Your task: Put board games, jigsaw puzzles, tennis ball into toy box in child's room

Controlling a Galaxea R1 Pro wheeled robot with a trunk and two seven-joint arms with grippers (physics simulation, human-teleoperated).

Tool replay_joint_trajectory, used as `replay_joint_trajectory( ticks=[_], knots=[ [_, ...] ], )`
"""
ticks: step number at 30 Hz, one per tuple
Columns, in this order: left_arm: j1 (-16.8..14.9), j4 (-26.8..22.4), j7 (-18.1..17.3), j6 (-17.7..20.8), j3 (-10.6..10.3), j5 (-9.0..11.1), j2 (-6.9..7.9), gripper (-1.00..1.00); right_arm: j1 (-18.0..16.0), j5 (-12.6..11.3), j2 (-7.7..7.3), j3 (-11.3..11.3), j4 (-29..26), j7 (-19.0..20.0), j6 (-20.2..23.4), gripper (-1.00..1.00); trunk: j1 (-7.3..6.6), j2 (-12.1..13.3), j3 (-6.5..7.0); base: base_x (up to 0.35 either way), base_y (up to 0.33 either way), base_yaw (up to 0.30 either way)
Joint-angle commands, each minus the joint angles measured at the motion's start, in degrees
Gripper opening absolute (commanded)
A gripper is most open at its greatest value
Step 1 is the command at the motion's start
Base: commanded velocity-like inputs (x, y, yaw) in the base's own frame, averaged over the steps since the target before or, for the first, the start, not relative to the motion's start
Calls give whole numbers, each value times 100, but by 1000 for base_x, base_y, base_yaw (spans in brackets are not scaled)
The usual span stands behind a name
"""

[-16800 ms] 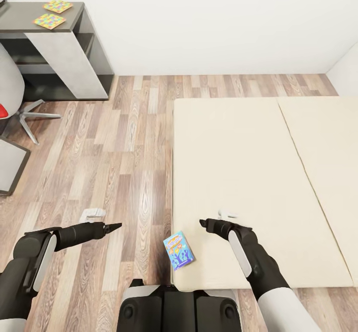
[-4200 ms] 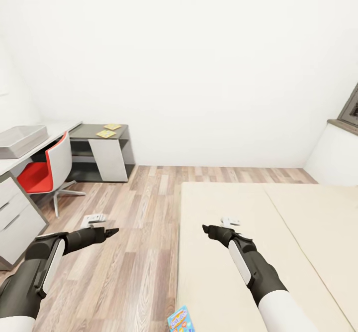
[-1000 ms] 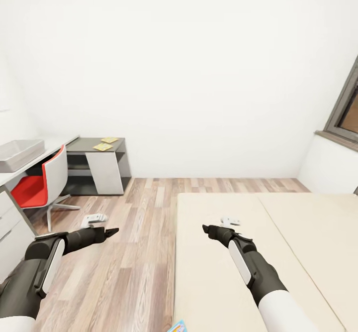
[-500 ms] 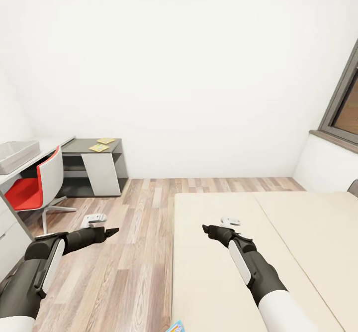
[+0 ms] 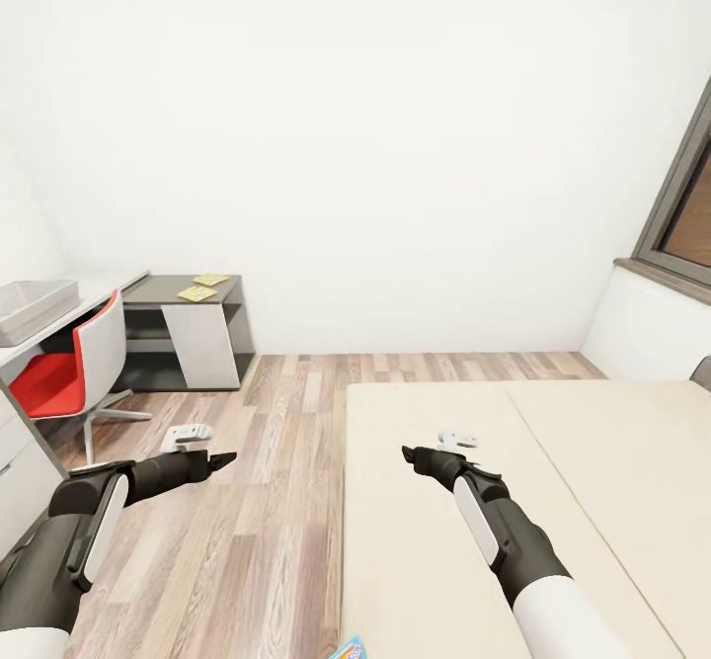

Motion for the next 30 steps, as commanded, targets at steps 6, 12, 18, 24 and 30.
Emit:
replay_joint_trajectory(
  ticks=[6,12,18,24,30],
  knots=[
    [-6,-4,-17,44,8,17,-1,100,-4,-25,0,2,-8,-9,27,100,4,-13,-13,0,1,0],
    [-6,-4,-17,44,8,26,-1,100,-4,-25,0,2,-8,-9,27,100,4,-13,-13,0,79,0],
    [-6,-4,-17,44,8,31,-1,100,-4,-25,0,2,-8,-9,27,100,4,-13,-13,0,147,0],
    [-6,-4,-24,40,8,37,-1,100,-4,-25,0,2,-8,-12,27,100,4,-13,-13,0,73,0],
    [-6,-4,-20,43,8,38,-1,100,-4,-25,0,2,-8,-10,27,100,4,-13,-13,0,14,0]
  ],
)
